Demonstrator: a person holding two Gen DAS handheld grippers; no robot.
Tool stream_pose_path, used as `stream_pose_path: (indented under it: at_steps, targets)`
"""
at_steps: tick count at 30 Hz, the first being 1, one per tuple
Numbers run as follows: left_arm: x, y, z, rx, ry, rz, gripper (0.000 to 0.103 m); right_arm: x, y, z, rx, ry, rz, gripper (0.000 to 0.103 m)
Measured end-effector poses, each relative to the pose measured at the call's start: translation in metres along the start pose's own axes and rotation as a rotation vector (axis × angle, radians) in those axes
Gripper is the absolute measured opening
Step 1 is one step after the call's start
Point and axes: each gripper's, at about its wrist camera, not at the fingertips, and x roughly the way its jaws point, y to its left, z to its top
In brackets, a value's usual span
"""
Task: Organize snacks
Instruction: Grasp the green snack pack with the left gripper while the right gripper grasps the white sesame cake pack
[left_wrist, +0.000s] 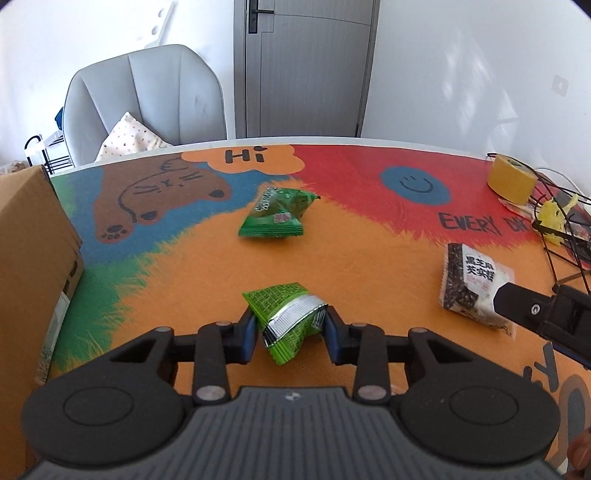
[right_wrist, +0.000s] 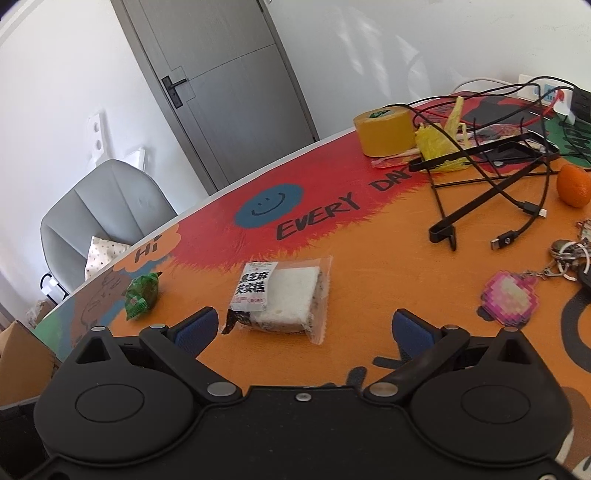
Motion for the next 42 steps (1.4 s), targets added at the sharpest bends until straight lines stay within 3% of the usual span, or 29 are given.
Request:
stream_pose_path:
  at_steps: [14, 29, 33, 36, 42]
  targets:
    - [0.0, 0.043, 0.019, -0.065, -0.057, 0.024, 0.036, 0.031, 0.042, 0.007, -0.073, 0.025, -0.049, 0.103]
    - [0.0, 0.066, 0.02, -0.103, -0.053, 0.02, 0.036, 0.059, 0.072, 0.006, -0.185, 0.0, -0.189, 0.102]
    - [-0.004, 0.067, 0.017, -0.106, -0.056, 0.023, 0.036, 0.058, 0.075, 0.0, -0.245, -0.007, -0.263, 0.075]
    - [-0.007, 0.067, 0.015, -0.106, -0.057, 0.019, 0.036, 0.052, 0.072, -0.002, -0.26, -0.018, -0.271, 0.063]
    - [-0.018, 0.063, 0.01, -0.093, -0.072, 0.014, 0.036, 0.033, 0.063, -0.012, -0.24, -0.036, -0.23, 0.056]
